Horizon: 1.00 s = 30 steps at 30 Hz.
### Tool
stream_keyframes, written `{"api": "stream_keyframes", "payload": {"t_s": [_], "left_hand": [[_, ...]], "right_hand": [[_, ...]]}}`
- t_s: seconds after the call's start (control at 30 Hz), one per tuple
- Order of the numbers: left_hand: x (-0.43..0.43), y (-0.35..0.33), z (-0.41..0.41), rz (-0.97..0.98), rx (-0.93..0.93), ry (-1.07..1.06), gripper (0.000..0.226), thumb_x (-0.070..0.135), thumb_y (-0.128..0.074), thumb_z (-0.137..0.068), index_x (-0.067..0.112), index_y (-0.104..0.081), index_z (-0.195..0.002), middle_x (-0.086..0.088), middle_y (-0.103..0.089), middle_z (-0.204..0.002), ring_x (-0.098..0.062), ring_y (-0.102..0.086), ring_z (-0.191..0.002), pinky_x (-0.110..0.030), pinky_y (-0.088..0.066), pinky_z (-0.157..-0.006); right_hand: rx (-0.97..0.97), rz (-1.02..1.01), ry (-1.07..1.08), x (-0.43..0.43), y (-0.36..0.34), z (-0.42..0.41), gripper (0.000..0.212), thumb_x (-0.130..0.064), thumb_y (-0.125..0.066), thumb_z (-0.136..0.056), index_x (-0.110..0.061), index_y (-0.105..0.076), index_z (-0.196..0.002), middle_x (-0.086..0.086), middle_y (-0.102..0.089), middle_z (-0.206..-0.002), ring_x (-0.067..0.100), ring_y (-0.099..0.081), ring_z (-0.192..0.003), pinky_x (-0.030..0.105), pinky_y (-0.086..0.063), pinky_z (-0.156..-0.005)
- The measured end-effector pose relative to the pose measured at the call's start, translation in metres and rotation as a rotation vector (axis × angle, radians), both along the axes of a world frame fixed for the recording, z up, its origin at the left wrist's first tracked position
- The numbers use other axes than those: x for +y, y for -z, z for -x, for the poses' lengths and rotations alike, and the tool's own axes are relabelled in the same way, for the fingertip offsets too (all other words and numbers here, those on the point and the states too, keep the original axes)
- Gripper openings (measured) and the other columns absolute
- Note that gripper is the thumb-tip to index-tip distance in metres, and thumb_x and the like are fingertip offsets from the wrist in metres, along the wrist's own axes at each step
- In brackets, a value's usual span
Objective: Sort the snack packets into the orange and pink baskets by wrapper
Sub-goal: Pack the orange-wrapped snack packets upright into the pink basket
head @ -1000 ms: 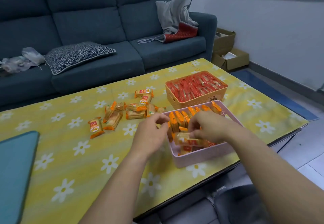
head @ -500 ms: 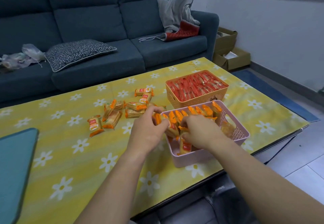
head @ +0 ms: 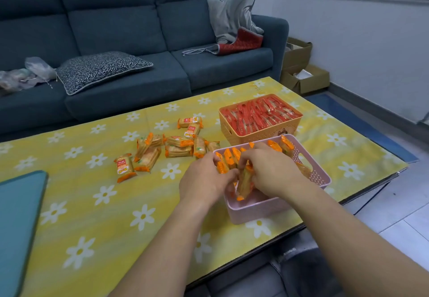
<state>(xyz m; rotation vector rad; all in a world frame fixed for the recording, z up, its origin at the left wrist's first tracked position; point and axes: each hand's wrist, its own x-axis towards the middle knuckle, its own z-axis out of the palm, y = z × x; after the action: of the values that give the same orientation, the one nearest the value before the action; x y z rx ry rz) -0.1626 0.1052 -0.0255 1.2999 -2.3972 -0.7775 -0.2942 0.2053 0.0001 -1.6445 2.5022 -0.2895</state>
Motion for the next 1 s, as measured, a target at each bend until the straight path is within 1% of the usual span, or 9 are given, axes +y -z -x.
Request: {"api": "stream_keyframes", "payload": {"t_s": [0.17, 0.27, 0.33, 0.4, 0.5, 0.6, 0.73, 0.83, 1.0], "left_hand": [[-0.001, 0.011, 0.007, -0.001, -0.080, -0.003, 0.054, 0.066, -0.071, -0.077, 0.030, -0.052, -0.112, 0.003, -0.061, -0.117, -0.025, -0.060, -0.112, -0.036, -0.042, -0.073], [-0.001, 0.012, 0.008, -0.014, 0.064, 0.080, 0.027, 0.046, -0.060, -0.090, 0.030, -0.053, -0.111, 0.002, -0.059, -0.113, -0.026, -0.057, -0.111, -0.041, -0.048, -0.083], [0.000, 0.009, 0.007, -0.025, 0.079, 0.167, 0.027, 0.031, -0.059, -0.079, 0.031, -0.053, -0.105, 0.005, -0.057, -0.109, -0.024, -0.054, -0.108, -0.044, -0.049, -0.088], [0.000, 0.009, 0.004, -0.063, 0.075, 0.240, 0.042, 0.030, -0.060, -0.062, 0.033, -0.052, -0.103, 0.009, -0.054, -0.107, -0.022, -0.053, -0.105, -0.044, -0.049, -0.088], [-0.002, 0.015, 0.003, -0.010, -0.008, 0.324, 0.062, 0.028, -0.073, -0.063, 0.036, -0.050, -0.120, 0.005, -0.051, -0.119, -0.025, -0.049, -0.116, -0.045, -0.047, -0.093], [0.000, 0.015, 0.006, 0.057, -0.071, 0.320, 0.051, 0.026, -0.074, -0.074, 0.039, -0.056, -0.120, 0.006, -0.047, -0.114, -0.023, -0.046, -0.114, -0.041, -0.049, -0.088], [0.005, 0.013, 0.010, 0.185, -0.167, 0.280, 0.033, 0.029, -0.070, -0.080, 0.039, -0.061, -0.111, 0.009, -0.043, -0.108, -0.020, -0.044, -0.109, -0.035, -0.047, -0.081], [0.008, 0.011, 0.014, 0.221, -0.223, 0.251, 0.038, 0.040, -0.074, -0.075, 0.036, -0.060, -0.110, 0.008, -0.045, -0.110, -0.021, -0.044, -0.106, -0.033, -0.044, -0.079], [0.011, 0.011, 0.020, 0.254, -0.284, 0.227, 0.043, 0.052, -0.076, -0.068, 0.035, -0.058, -0.104, 0.007, -0.046, -0.111, -0.022, -0.045, -0.105, -0.035, -0.046, -0.080]], "right_hand": [[-0.014, 0.103, -0.076, -0.014, 0.014, -0.004, 0.015, -0.017, -0.061, -0.087, -0.025, -0.064, -0.100, 0.001, -0.040, -0.102, 0.034, -0.061, -0.090, 0.040, -0.048, -0.068], [0.036, 0.129, -0.109, -0.022, 0.025, -0.011, 0.026, -0.012, -0.059, -0.088, -0.018, -0.063, -0.113, 0.009, -0.046, -0.108, 0.036, -0.061, -0.089, 0.037, -0.038, -0.063], [0.020, 0.133, -0.112, -0.023, 0.030, -0.011, 0.032, -0.008, -0.060, -0.084, -0.016, -0.062, -0.114, 0.010, -0.048, -0.108, 0.035, -0.060, -0.087, 0.037, -0.037, -0.063], [-0.078, 0.181, -0.087, -0.022, 0.033, -0.007, 0.025, -0.002, -0.059, -0.076, -0.014, -0.061, -0.098, 0.006, -0.048, -0.100, 0.033, -0.057, -0.083, 0.039, -0.039, -0.063], [-0.259, 0.254, -0.041, -0.019, 0.032, 0.001, 0.026, 0.006, -0.056, -0.066, -0.013, -0.054, -0.084, 0.000, -0.056, -0.082, 0.027, -0.057, -0.076, 0.046, -0.048, -0.068], [-0.348, 0.296, 0.033, -0.011, 0.023, 0.014, 0.031, 0.008, -0.052, -0.071, -0.019, -0.057, -0.087, -0.004, -0.066, -0.077, 0.017, -0.062, -0.073, 0.040, -0.054, -0.071], [-0.126, 0.328, 0.135, 0.005, 0.014, 0.038, 0.027, -0.008, -0.062, -0.080, -0.026, -0.067, -0.099, -0.009, -0.071, -0.099, 0.015, -0.066, -0.088, 0.038, -0.056, -0.074], [-0.022, 0.090, 0.111, 0.010, 0.018, 0.044, 0.042, -0.024, -0.072, -0.080, -0.030, -0.067, -0.120, -0.005, -0.068, -0.120, 0.019, -0.064, -0.108, 0.040, -0.057, -0.082], [0.089, -0.011, 0.027, 0.006, 0.021, 0.039, 0.037, -0.017, -0.067, -0.082, -0.030, -0.068, -0.117, 0.003, -0.065, -0.114, 0.028, -0.060, -0.107, 0.041, -0.055, -0.079]]}}
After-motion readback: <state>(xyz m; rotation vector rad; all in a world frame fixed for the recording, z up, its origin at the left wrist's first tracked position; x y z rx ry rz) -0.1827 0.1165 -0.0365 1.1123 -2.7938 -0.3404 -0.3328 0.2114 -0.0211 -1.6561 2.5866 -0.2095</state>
